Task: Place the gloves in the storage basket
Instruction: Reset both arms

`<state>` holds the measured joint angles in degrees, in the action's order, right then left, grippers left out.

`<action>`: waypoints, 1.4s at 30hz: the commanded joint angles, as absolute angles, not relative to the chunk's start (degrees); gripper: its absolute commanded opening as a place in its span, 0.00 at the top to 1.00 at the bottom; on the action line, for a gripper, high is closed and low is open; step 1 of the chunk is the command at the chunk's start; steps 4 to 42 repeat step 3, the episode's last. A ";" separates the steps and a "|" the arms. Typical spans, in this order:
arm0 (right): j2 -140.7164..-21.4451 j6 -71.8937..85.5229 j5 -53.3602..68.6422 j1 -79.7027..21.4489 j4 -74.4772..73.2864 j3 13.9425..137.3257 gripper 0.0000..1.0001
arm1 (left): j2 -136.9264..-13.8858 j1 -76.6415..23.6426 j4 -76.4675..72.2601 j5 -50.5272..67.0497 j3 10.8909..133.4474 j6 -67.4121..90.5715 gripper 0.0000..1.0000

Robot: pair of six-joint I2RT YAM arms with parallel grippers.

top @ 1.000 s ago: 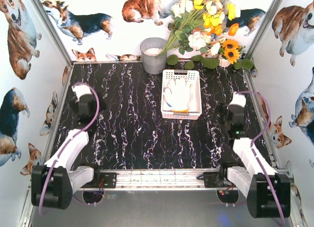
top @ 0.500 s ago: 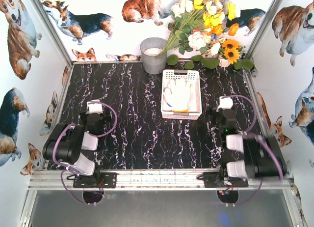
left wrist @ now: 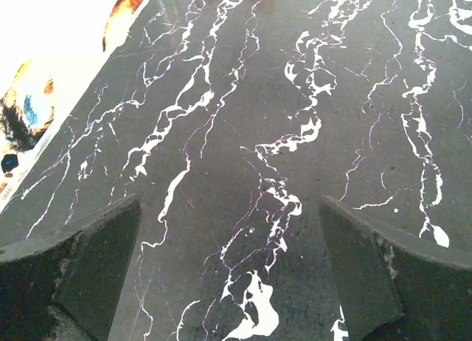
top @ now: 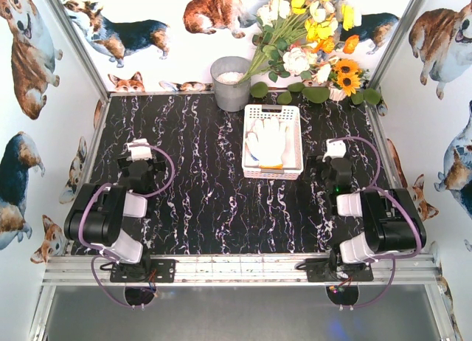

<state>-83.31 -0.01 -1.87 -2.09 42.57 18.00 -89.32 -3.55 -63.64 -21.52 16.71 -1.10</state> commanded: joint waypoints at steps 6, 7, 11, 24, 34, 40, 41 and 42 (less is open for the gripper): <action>-82.75 0.03 -2.70 -1.50 45.41 19.59 0.00 | -89.22 -2.84 -63.51 -16.94 17.34 -1.86 0.00; -82.75 0.03 -2.70 -1.50 45.41 19.59 0.00 | -89.22 -2.84 -63.51 -16.94 17.34 -1.86 0.00; -82.75 0.03 -2.70 -1.50 45.41 19.59 0.00 | -89.22 -2.84 -63.51 -16.94 17.34 -1.86 0.00; -82.75 0.03 -2.70 -1.50 45.41 19.59 0.00 | -89.22 -2.84 -63.51 -16.94 17.34 -1.86 0.00; -82.75 0.03 -2.70 -1.50 45.41 19.59 0.00 | -89.22 -2.84 -63.51 -16.94 17.34 -1.86 0.00; -82.75 0.03 -2.70 -1.50 45.41 19.59 0.00 | -89.22 -2.84 -63.51 -16.94 17.34 -1.86 0.00; -82.75 0.03 -2.70 -1.50 45.41 19.59 0.00 | -89.22 -2.84 -63.51 -16.94 17.34 -1.86 0.00; -82.75 0.03 -2.70 -1.50 45.41 19.59 0.00 | -89.22 -2.84 -63.51 -16.94 17.34 -1.86 0.00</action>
